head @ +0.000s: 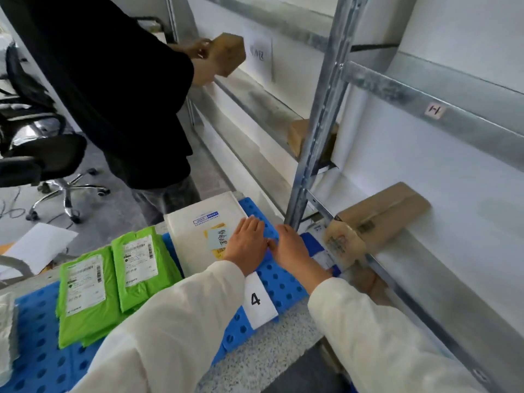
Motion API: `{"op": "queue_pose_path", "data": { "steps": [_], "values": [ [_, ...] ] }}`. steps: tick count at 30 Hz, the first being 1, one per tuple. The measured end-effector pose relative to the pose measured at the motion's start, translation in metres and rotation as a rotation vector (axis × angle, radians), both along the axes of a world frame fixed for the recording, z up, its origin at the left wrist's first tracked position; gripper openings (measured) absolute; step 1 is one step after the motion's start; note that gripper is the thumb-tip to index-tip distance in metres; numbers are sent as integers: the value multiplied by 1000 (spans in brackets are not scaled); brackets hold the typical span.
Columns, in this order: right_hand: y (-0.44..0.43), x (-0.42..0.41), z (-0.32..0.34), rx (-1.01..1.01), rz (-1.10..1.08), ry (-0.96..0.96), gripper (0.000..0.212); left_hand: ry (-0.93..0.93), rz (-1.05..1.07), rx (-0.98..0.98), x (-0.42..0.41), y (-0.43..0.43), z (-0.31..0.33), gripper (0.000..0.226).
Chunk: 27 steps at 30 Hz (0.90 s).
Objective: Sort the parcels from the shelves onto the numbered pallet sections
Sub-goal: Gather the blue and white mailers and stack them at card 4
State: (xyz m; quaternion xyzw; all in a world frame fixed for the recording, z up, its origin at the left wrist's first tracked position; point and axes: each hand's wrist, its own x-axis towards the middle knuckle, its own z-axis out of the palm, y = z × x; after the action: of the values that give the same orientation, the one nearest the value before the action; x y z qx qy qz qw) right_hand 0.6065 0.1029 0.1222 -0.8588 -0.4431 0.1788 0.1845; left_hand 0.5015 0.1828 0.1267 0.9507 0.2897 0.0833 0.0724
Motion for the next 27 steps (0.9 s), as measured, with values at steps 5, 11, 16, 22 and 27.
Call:
{"op": "queue_pose_path", "data": {
  "steps": [5,11,16,22,27],
  "values": [
    [-53,19,-17,-88,-41,95,55,103,-203,37,19,-33,-4,52],
    [-112,35,-31,-175,-60,267,65,143,-247,0,39,-64,-8,47],
    [-150,41,-56,-210,-118,354,58,147,-210,-70,49,-90,-39,45],
    [-159,76,-82,-244,-249,325,45,191,-278,-76,78,-67,-64,44],
    [-131,119,-131,-322,-331,327,52,259,-281,-97,130,-8,-99,36]
  ]
}}
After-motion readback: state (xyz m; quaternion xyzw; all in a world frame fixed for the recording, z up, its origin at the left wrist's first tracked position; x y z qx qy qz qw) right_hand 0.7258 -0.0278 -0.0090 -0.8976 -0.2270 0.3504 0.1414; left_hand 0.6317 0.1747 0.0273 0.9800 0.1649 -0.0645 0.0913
